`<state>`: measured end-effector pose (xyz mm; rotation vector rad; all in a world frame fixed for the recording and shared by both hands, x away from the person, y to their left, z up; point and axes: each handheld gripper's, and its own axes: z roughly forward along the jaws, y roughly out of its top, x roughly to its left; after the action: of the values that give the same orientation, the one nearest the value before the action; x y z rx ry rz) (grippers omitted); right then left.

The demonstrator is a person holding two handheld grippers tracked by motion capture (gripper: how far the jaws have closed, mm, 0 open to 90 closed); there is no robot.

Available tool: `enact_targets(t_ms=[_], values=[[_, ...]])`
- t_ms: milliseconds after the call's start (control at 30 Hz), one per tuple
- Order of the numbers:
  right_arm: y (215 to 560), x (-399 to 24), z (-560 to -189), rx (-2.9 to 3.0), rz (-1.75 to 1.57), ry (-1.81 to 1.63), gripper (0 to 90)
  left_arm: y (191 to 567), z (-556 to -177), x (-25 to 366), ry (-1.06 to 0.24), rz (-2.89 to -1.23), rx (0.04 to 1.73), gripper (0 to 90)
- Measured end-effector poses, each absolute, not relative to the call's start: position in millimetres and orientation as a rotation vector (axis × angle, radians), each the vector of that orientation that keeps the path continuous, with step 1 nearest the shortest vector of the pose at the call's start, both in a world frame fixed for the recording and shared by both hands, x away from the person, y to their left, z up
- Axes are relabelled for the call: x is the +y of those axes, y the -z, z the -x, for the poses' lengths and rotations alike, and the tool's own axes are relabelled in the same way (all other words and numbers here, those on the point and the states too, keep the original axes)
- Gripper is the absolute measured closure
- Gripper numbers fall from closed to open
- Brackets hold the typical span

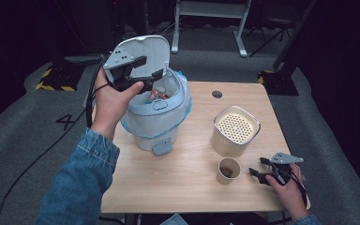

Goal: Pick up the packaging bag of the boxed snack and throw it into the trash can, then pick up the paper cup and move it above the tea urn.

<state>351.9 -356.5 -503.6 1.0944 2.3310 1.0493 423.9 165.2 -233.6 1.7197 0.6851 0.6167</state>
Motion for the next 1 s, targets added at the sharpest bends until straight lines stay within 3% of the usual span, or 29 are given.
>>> enact_targets(t_ms=[533, 1000], values=[[503.4, -356.4, -351.5, 2.331, -1.096, -1.046, 27.8, 256.3, -363.0, 180.1, -0.532, -1.817, 0.606, 29.8], [493.6, -355.3, -335.2, 2.367, -1.022, -1.051, 27.6, 331.9, -330.7, 193.6, -0.443, -1.918, 0.648, 28.7]])
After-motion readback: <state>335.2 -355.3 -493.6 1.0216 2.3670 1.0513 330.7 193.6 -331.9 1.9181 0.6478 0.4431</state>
